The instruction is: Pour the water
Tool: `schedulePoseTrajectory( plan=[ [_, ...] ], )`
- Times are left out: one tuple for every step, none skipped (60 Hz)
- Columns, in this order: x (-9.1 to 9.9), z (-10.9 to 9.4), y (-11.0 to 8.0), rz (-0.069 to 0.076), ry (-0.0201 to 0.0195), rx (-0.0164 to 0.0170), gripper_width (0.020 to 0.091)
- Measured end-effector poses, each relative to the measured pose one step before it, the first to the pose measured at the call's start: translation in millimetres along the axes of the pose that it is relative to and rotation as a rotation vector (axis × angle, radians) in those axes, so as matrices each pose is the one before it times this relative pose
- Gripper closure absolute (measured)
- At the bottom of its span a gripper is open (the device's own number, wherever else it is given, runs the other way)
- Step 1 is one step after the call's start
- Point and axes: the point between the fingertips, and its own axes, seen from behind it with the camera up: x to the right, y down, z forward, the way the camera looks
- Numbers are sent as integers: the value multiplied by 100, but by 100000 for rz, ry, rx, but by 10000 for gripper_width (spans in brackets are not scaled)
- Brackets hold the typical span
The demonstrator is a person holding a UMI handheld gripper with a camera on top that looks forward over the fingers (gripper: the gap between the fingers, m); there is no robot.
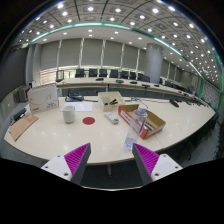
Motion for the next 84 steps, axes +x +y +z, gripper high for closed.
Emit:
schedulePoseTrajectory(
  plan=[
    [587,427,86,131,82,265,247],
    [616,449,115,62,97,69,246],
    [601,479,118,47,66,37,247],
    [534,468,111,47,11,74,246],
    [537,506,74,17,-76,232,245],
    [473,533,17,40,-173,377,246],
    [469,564,26,81,-243,486,247],
    [476,570,-19,125,-249,445,247],
    [505,560,23,135,-254,305,246],
    [461,644,101,90,-271,103,247],
    [427,608,105,40,-313,-145,248],
    [407,652,70,11,-351,-149,249],
    [410,638,60,76,-325,-32,246],
    [456,676,24,199,-241,143,246],
    [433,651,-9,343,-226,184,248],
    [261,447,-127,330,-198,1,244],
    [379,679,56,366,-373,94,244],
    [364,686,86,398,-373,-26,248],
    [355,647,109,444,-287,-133,247],
    [359,685,115,468,-274,-140,246],
    [343,673,66,458,-304,-57,248],
    [307,684,74,419,-495,27,248],
    [497,1172,-8,447,-842,148,246],
    [192,641,129,364,-590,159,244],
    [88,444,136,232,-369,114,242],
    [244,621,156,82,-304,-23,244],
    [224,560,174,-23,-318,-173,245],
    [238,537,196,-89,-198,-237,244],
    [234,525,122,-262,-111,-49,245],
    [226,482,20,-352,-9,310,243],
    [306,667,-181,-486,-178,481,245],
    [-40,390,-49,-451,-331,493,248],
    [-21,386,-33,-497,-584,398,253],
    [-42,373,-15,-420,-638,302,255],
    [-57,343,-20,-321,-622,319,256],
    [-57,347,-11,-188,-543,279,262],
    [-91,378,-16,-54,-516,263,264],
    [-93,341,-51,59,-664,204,272],
    [-153,282,-98,110,-746,394,281],
    [-142,299,-95,199,-826,328,291],
    [-153,400,0,280,-548,351,304],
    [-134,266,-133,293,-515,365,320],
    [-47,295,-145,310,-425,480,339],
    [-56,293,-178,260,-316,527,356],
    [-81,233,-165,120,-297,525,378],
    [-62,219,-149,63,-311,402,399],
    [-67,196,-110,37,-309,280,420],
    [-133,113,-168,38,-294,331,450],
    [-12,214,-161,33,-92,455,486],
    [-6,114,-124,-43,83,312,528],
    [154,77,-65,161,670,303,574],
    [59,87,-25,182,325,234,586],
    [-12,64,22,286,142,19,585],
    [-57,54,-37,224,-205,178,591],
    [-38,38,-13,49,-204,45,604],
    [86,250,-112,85,-270,81,608],
    [-13,28,-5,-25,-60,22,616],
    [-2,14,-21,-207,0,-56,634],
    [-6,-4,-1,-193,68,-126,634],
    [-15,-20,-12,-171,6,-46,657],
    [6,-40,-17,-185,138,0,671],
    [40,-59,-53,35,242,236,672],
    [31,-39,-50,-55,214,133,694],
    [-16,-23,-81,-167,257,31,696],
    [36,-83,-67,-154,131,34,700],
    [-84,-26,-68,-622,161,-229,718],
    [-26,-50,-85,-595,218,-170,718],
    [-33,-32,-92,-612,160,-255,718],
    [-69,-10,-119,-663,0,-156,718],
    [39,-67,69,-626,-251,8,719],
    [-90,2,-209,-665,-154,-75,717],
    [-69,14,-356,-742,-16,21,738],
    [20,-43,-149,-805,317,33,748],
    [44,22,-477,-729,597,287,749],
    [-31,-46,-196,-985,381,112,748],
    [-194,-16,-325,-1238,341,38,750],
    [-31,-32,-311,-1019,223,215,750],
    [2,-9,-407,-805,435,266,750],
    [-31,6,-434,-687,429,281,749],
    [-51,44,-469,-700,246,303,749],
    [-80,63,-464,-664,259,292,749],
    [-65,78,-510,-666,375,293,750],
    [-19,89,-491,-775,451,298,749],
    [20,36,-676,-1013,443,252,749]
  ],
)
